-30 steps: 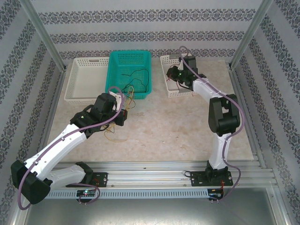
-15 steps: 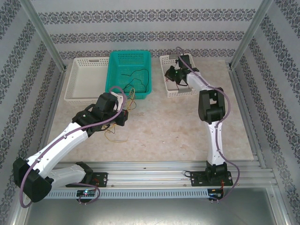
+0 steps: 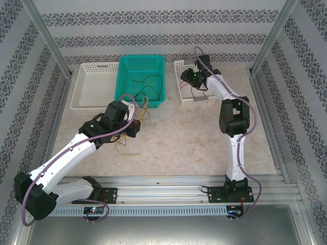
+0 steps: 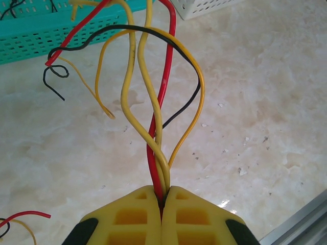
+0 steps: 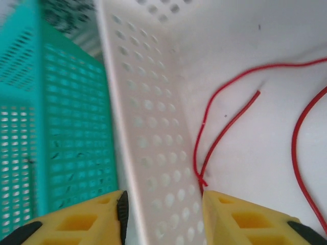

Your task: Untangle the cables

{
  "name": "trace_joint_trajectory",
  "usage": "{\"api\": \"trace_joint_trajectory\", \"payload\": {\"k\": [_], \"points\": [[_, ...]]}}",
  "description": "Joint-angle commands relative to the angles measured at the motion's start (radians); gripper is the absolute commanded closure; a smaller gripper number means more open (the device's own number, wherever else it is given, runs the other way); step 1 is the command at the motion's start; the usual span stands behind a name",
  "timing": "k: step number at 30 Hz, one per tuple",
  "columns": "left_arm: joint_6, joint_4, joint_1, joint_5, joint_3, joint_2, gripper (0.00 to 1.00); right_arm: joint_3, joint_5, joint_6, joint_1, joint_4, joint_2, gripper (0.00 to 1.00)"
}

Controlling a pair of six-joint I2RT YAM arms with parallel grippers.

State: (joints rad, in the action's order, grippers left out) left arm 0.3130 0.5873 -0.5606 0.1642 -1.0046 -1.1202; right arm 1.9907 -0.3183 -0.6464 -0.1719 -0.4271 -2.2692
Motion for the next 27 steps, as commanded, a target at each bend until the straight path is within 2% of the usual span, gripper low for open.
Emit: {"api": "trace_joint_trajectory", "payload": {"k": [1, 5, 8, 13, 20, 23, 27], "points": [[0.026, -0.049, 0.01, 0.062, 0.005, -0.013, 1.0, -0.086, 0.047, 0.05, 0.002, 0.037, 0.192, 0.55], [0.107, -0.138, -0.002, 0.134, 0.0, -0.047, 1.0, -0.32, -0.024, 0.043, -0.012, 0.164, 0.406, 0.54], [0.153, -0.211, -0.043, 0.14, -0.013, -0.097, 1.0, -0.525, -0.107, 0.044, -0.037, 0.255, 0.572, 0.54], [0.183, -0.301, -0.136, 0.117, -0.084, -0.216, 1.0, -0.869, -0.175, 0.039, -0.104, 0.358, 0.848, 0.53], [0.286, -0.496, -0.181, 0.168, -0.069, -0.307, 1.0, -1.282, -0.112, 0.001, -0.207, 0.522, 1.13, 0.52], [0.325, -0.565, -0.189, 0.175, -0.04, -0.322, 1.0, -1.392, -0.072, -0.008, -0.225, 0.565, 1.203, 0.52], [0.369, -0.633, -0.194, 0.201, -0.024, -0.349, 1.0, -1.466, -0.062, -0.017, -0.254, 0.637, 1.226, 0.52]]}}
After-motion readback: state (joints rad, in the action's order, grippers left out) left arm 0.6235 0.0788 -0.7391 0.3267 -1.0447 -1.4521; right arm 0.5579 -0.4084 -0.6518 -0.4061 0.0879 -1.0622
